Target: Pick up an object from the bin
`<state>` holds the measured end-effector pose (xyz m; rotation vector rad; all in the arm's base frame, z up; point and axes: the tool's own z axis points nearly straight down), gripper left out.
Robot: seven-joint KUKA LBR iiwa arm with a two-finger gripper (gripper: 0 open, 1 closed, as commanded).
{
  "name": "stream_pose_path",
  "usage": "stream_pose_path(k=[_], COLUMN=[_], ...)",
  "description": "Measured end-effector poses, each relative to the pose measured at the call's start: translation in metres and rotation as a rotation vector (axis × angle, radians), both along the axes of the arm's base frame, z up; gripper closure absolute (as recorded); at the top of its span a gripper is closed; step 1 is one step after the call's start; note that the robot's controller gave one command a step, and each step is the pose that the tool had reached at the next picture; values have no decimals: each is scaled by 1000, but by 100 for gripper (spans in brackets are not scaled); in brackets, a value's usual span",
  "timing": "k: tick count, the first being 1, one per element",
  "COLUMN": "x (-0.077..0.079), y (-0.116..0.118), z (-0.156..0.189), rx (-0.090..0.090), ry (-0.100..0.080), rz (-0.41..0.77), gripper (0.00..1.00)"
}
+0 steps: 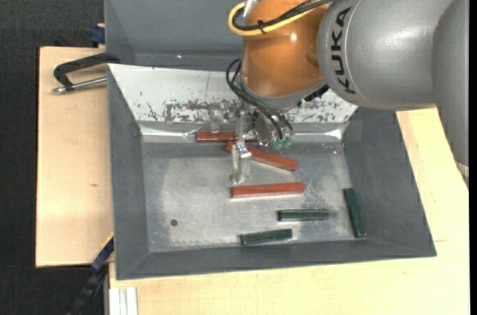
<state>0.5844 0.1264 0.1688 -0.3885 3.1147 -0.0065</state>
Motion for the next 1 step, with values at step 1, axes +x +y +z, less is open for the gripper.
stream_pose_path(k=[1], x=[-12], y=[-14], z=[-2], rx=[7], ry=[5], rz=[3], gripper=[0])
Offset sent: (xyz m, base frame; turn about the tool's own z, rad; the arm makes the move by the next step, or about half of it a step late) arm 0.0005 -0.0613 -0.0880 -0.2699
